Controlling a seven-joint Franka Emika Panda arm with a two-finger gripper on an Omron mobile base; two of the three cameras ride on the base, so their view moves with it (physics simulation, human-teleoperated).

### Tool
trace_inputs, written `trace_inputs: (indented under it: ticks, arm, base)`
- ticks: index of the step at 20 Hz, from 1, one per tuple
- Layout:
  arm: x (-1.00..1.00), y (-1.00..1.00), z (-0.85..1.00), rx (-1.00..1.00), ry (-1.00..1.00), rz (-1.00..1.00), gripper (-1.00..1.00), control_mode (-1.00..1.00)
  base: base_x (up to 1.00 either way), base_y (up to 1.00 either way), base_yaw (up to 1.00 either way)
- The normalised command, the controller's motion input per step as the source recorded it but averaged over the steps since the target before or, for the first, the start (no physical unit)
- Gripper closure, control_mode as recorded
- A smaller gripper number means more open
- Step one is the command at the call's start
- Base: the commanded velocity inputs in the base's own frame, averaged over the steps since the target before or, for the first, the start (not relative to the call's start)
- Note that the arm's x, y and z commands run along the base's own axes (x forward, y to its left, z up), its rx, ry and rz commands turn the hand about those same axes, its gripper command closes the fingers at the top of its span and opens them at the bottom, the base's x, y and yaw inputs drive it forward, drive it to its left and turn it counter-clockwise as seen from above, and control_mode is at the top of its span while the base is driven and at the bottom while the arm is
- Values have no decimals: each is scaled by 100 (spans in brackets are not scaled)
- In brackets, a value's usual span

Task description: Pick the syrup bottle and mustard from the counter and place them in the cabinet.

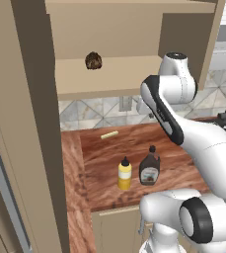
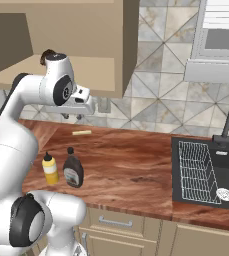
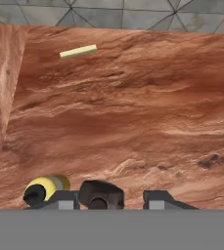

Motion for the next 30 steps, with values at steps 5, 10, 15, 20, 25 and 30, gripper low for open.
trace_inputs:
  ticks: [5,10,15,20,25,30]
  arm:
    - [-13,0,0,0,0,0,-100,-100]
    - [-34,-2,0,0,0,3,-100,-100]
    - [-27,-10,-2,0,0,6,-100,-100]
    - [-40,-9,-8,0,0,10,-100,-100]
    - [-38,-15,-15,0,0,12,-100,-100]
    - [-31,-14,-16,0,0,12,-100,-100]
  base:
    - [0,0,0]
    - [0,0,0]
    - [0,0,0]
    - [0,0,0]
    - [0,0,0]
    - [0,0,0]
